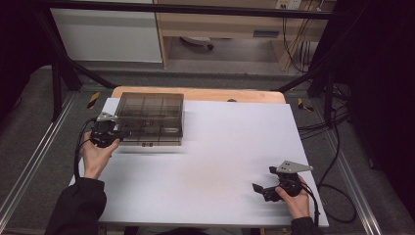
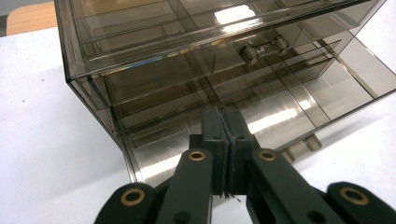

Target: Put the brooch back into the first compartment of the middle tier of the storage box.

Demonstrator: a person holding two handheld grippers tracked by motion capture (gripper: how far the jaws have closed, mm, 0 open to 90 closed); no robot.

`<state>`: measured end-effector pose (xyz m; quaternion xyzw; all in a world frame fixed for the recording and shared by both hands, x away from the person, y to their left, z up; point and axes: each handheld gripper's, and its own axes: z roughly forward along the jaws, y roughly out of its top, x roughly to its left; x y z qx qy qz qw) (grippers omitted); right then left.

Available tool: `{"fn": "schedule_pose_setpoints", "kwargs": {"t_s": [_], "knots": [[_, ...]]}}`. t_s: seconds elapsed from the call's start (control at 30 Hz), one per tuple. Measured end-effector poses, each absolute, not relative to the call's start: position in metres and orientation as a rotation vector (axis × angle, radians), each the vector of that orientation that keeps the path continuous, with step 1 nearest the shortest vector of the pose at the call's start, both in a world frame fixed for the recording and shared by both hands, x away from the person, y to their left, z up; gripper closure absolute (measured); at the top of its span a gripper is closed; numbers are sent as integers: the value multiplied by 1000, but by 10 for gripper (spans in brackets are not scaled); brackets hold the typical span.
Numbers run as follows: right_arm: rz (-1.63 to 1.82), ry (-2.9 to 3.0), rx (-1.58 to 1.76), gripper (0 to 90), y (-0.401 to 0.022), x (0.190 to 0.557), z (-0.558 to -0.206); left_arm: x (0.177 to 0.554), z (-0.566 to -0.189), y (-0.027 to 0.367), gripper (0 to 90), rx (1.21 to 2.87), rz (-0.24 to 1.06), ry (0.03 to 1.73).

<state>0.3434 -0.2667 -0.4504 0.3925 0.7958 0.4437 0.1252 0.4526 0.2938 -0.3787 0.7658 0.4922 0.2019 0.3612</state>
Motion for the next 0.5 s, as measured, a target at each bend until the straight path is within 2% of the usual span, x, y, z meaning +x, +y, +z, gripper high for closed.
{"fn": "schedule_pose_setpoints", "kwargs": {"t_s": [0.5], "knots": [[1289,2319,1139,6,-267,343,-451,460,-391,296,881,1978,529,1297]]}}
